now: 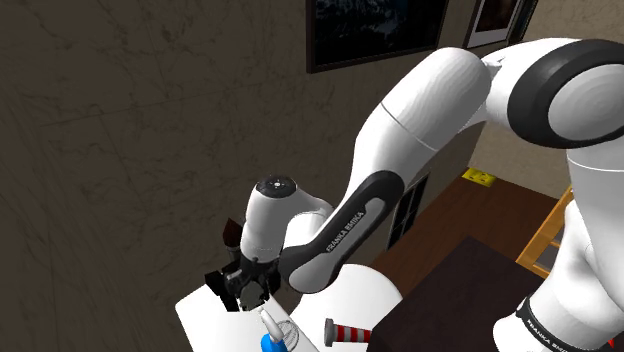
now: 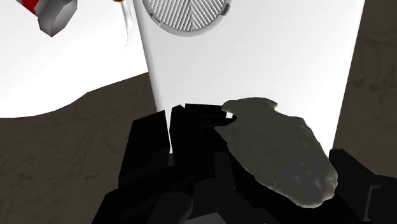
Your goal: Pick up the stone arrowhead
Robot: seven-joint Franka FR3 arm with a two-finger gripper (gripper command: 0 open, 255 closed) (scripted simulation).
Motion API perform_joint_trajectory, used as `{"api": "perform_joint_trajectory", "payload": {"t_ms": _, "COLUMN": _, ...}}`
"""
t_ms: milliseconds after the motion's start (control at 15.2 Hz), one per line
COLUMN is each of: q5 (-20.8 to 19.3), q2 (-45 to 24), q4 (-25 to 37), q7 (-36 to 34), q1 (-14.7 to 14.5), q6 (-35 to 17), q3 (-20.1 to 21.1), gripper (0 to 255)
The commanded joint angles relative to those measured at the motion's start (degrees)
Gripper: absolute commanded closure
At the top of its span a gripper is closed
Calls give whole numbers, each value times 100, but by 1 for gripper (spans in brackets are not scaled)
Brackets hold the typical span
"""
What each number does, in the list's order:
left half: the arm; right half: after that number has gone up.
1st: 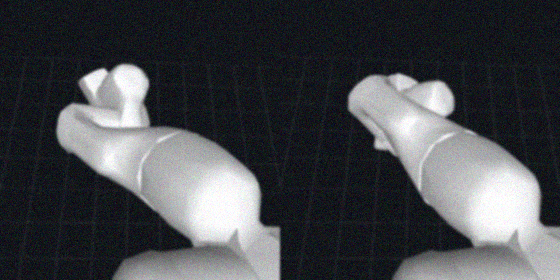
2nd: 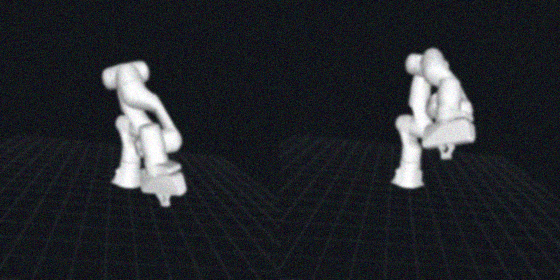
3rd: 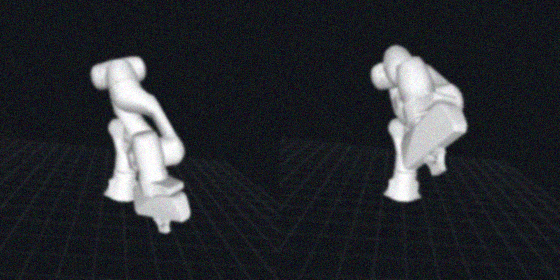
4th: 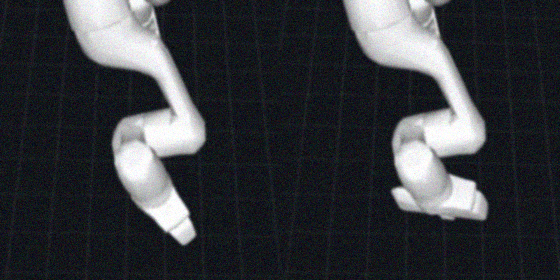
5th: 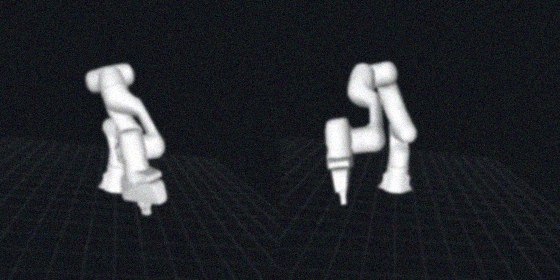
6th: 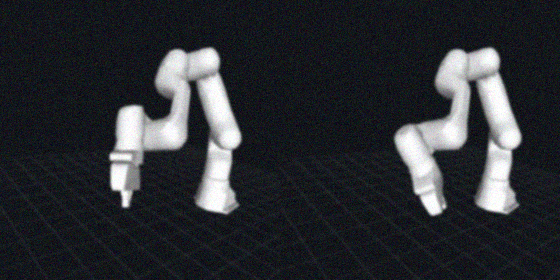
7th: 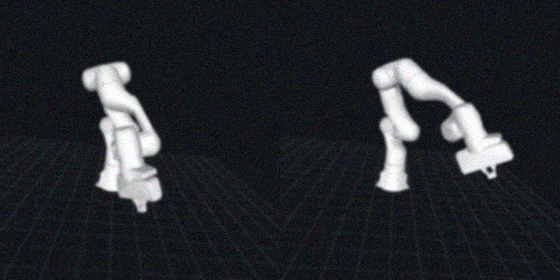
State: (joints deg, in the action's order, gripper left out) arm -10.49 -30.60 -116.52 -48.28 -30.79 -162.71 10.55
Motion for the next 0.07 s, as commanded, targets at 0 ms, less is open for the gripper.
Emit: {"api": "perform_joint_trajectory", "payload": {"t_ms": 0, "q5": 13, "q2": 38, "q4": 5, "q7": 6, "q1": 7, "q6": 46, "q3": 16, "gripper": 255}}
